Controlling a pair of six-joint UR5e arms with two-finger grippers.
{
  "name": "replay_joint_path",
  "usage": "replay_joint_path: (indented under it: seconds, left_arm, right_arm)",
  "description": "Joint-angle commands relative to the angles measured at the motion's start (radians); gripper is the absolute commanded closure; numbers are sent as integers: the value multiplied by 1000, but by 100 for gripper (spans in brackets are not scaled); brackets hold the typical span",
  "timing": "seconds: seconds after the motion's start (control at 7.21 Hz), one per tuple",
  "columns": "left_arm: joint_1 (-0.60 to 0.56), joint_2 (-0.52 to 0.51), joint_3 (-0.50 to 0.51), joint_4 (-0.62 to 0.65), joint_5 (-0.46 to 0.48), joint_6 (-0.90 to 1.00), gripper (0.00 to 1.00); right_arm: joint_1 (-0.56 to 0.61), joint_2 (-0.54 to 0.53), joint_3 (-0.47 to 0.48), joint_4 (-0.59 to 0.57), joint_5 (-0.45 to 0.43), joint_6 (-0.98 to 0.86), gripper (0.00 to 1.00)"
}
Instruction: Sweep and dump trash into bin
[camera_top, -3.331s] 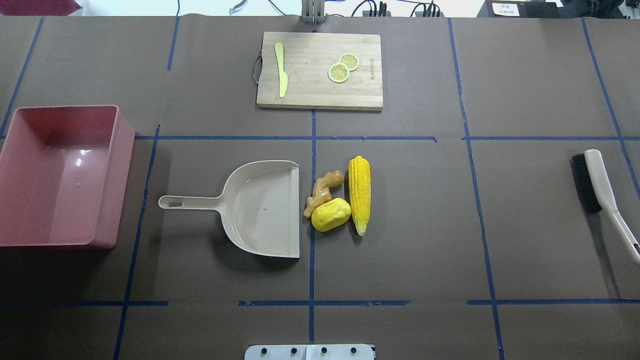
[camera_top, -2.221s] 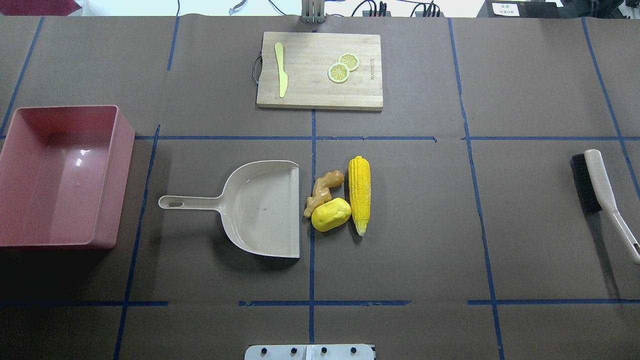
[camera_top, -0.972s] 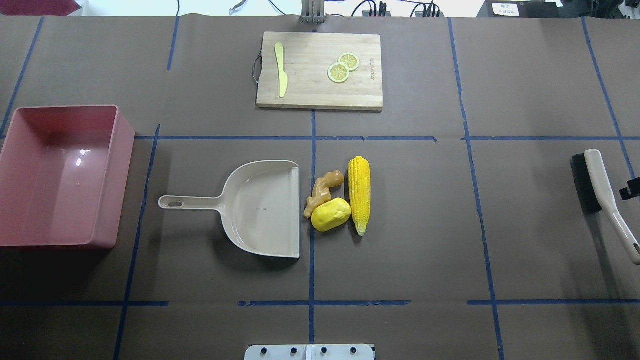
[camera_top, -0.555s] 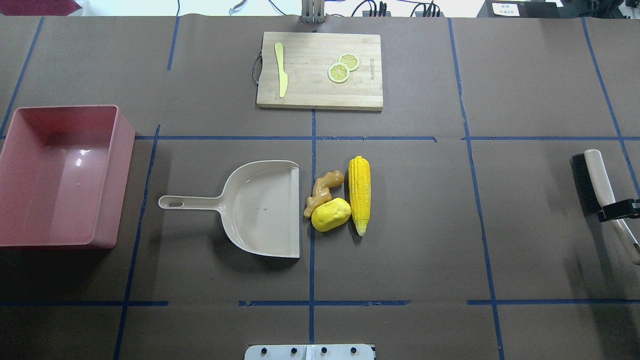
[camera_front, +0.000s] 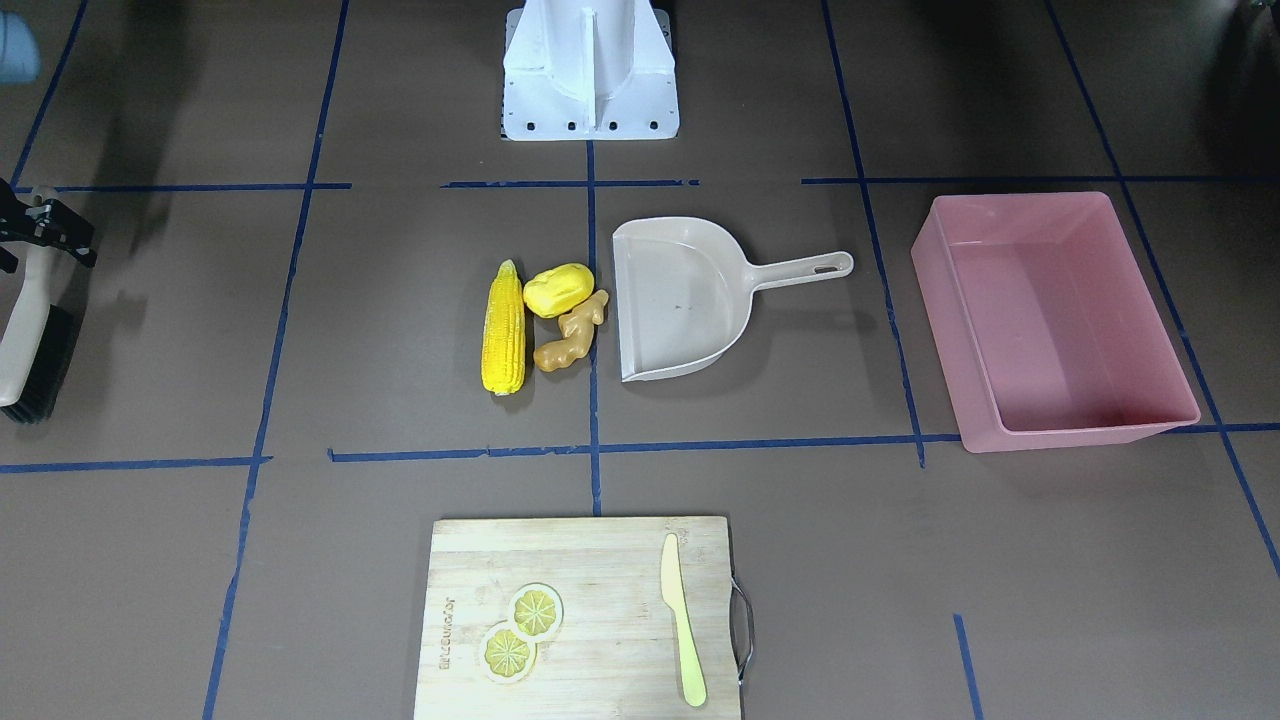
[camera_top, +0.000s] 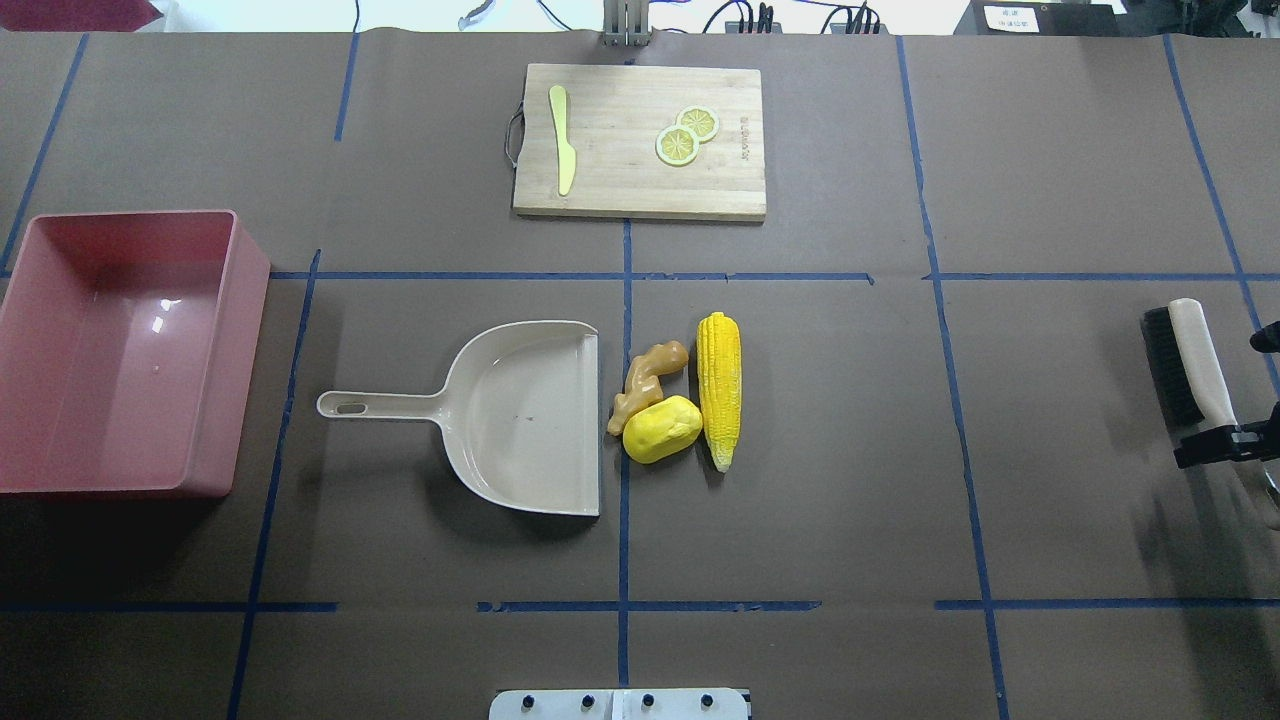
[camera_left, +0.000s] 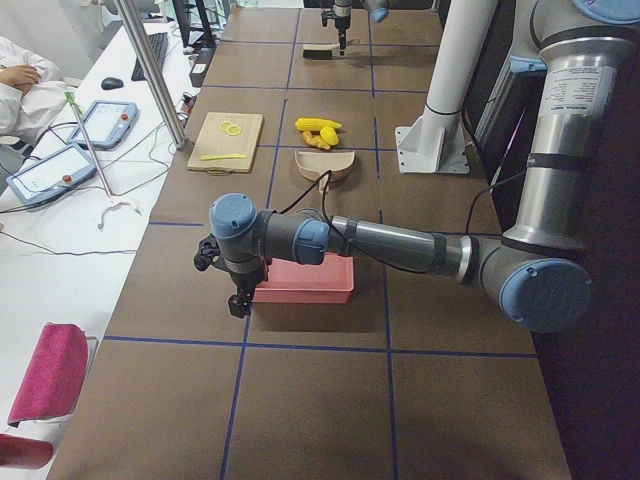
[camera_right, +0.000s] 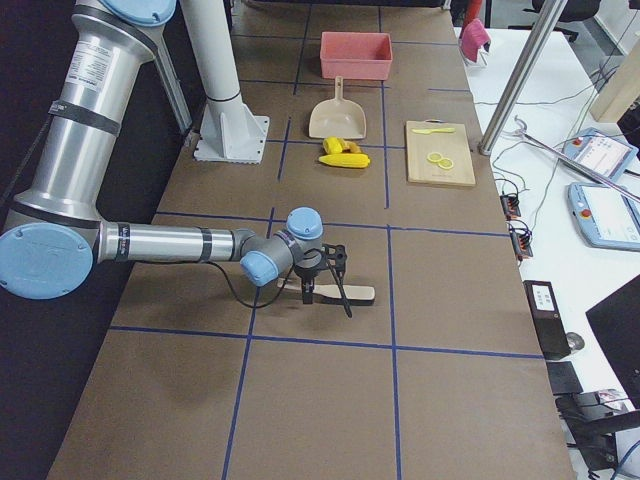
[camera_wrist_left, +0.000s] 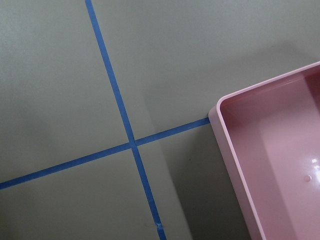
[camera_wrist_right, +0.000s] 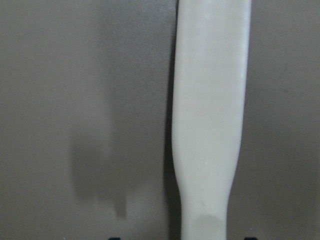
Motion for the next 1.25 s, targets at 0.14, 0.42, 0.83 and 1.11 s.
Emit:
replay_joint_path:
  seconds: [0.14,0.42,0.83,1.11]
  left_arm:
    - [0,0,-6,0,-2,0,0]
    - [2,-2,-12,-44,11,-3,0]
    - [0,8,-43,-49,-3,-18,0]
    - [20,2,-86,-79,-2,-12,0]
  right_arm:
    - [-8,-1,-2,-2,-29,-14,100]
    - [-5,-8,9,-2,-23,-17,99]
    - [-6,1,89,-64,-18,-10,100]
    - [-23,41,206,-230,-32,-7,100]
